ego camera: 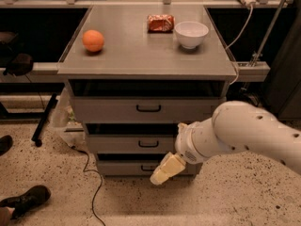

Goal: Open middle drawer

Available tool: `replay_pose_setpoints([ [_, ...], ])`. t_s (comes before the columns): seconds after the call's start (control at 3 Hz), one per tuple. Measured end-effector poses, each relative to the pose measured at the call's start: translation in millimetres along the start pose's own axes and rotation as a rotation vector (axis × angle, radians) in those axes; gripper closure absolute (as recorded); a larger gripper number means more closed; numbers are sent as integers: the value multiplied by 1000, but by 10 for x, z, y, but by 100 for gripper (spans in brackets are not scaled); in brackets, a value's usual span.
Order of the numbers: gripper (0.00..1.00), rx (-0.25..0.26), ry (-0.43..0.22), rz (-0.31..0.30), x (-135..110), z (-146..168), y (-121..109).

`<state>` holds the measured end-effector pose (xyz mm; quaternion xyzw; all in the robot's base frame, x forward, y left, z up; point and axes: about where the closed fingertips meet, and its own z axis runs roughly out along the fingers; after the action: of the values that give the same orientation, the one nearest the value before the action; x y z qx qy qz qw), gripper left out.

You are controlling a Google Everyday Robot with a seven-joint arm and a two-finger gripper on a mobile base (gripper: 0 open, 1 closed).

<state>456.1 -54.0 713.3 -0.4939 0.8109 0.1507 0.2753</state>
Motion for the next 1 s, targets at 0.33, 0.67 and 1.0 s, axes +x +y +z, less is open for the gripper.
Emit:
replay_pose_setpoints([
  [0.33,0,6,-76,20,255,515,-159],
  [0.67,0,61,-132,35,380,939,-416],
  [1.0,0,104,-150,65,373,1308,-700],
])
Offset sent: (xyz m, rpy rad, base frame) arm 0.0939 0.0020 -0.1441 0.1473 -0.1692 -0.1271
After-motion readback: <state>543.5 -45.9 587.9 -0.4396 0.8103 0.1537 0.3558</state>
